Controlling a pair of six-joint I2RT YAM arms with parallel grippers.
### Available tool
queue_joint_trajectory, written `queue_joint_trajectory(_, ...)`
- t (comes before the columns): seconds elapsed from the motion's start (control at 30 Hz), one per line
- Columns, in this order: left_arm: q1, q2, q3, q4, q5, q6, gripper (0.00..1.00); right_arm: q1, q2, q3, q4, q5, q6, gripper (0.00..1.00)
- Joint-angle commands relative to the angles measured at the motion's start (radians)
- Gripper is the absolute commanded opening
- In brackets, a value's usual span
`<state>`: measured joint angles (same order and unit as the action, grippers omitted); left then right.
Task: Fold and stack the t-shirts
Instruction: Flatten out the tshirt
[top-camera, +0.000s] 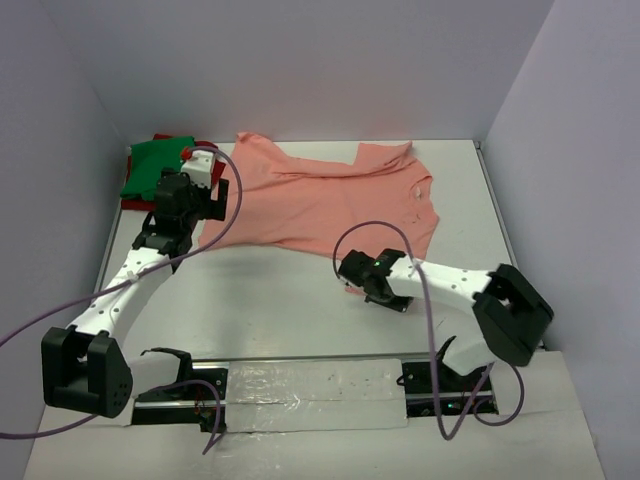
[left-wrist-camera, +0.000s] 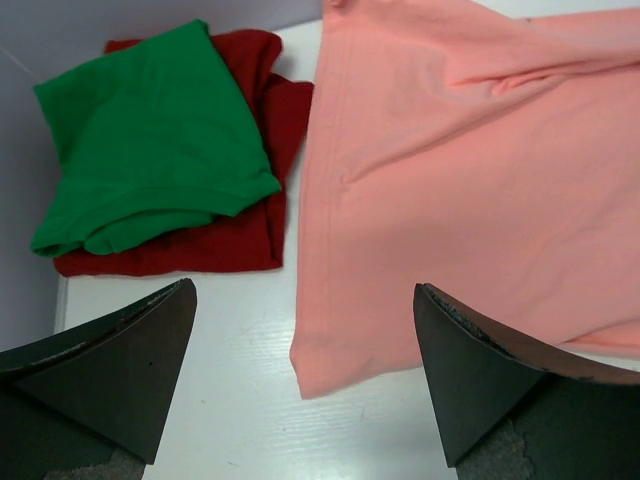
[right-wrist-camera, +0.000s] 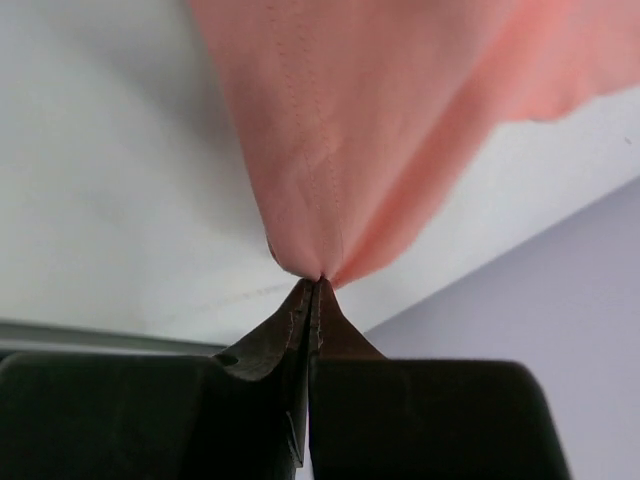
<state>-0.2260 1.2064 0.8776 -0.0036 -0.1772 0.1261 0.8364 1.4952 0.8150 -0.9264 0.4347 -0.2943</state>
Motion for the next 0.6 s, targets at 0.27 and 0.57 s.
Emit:
queue_joint_trajectory(0.27, 0.007, -0.06, 0.038, -0.248, 0.226, 0.069, 0.99, -0.18, -0.315, -0.137, -0.146, 0.045, -0.195, 0.0)
queue_joint_trajectory(0.57, 0.007, -0.062, 0.126, -0.499, 0.504, 0.214, 0.99, -0.348, -0.388, -0.117, -0.098, 0.041, -0.296, 0.0)
